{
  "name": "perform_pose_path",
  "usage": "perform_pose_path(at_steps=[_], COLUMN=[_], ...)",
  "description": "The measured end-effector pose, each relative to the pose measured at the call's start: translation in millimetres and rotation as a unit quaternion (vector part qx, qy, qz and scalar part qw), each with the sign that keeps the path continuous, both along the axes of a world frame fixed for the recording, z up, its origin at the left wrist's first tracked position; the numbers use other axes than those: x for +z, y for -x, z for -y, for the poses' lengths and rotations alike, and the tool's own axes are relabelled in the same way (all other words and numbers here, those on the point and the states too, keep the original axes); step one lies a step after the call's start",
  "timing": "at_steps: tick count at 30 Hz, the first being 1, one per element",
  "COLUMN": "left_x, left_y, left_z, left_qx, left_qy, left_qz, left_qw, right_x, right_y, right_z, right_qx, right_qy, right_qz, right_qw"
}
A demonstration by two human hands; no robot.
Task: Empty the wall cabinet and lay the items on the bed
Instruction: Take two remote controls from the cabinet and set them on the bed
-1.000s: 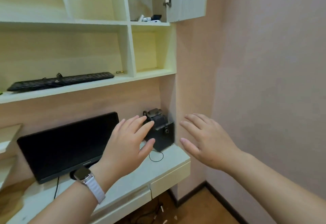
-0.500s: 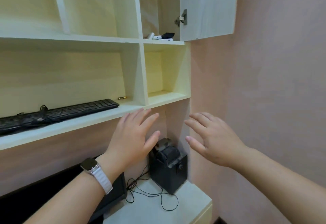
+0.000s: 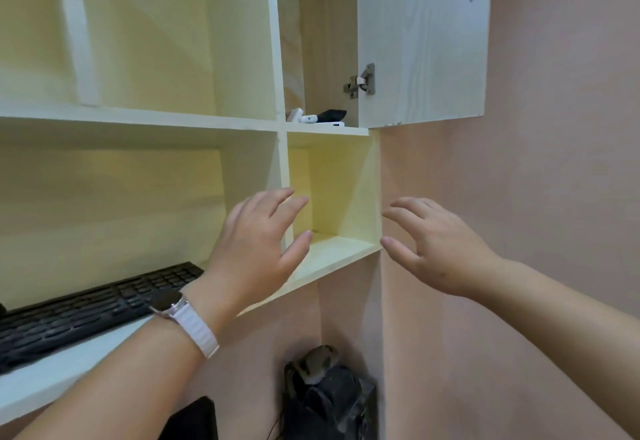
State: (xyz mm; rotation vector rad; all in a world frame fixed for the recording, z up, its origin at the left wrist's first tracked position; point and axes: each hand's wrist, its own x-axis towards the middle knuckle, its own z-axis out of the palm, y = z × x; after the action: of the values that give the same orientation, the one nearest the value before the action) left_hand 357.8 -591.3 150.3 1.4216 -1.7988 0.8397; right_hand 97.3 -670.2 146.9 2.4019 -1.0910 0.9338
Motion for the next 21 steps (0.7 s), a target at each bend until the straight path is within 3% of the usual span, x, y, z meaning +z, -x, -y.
perform_pose_path(at_steps=[5,12,18,21], left_x=[33.3,72.0,139.8,170.0], left_y=[7.4,32.3,51.1,53.2], left_z=[41.4,104.6,145.1,153.0], left_qx=[-0.022,-0.007,0.076,0.148], left_qy=[0.011,0.074,0.092,0.053], left_qz=[-0.042,-0.021,0.005,0.021], left_qw=[0.999,0.997,0.993,0.987], right_x=[32.0,61.9,109.4,132.7], right_y=[-14.7,-28.3,-39.1,-54.0], right_z=[51.2,138.6,198.9,212.7], right_qx=[0.042,0.143,0.261,0.304], right_qy=[0.037,0.072,0.100,0.093], right_qz=[0.047,0.084,0.123,0.125], right_qw=[0.997,0.983,0.952,0.940])
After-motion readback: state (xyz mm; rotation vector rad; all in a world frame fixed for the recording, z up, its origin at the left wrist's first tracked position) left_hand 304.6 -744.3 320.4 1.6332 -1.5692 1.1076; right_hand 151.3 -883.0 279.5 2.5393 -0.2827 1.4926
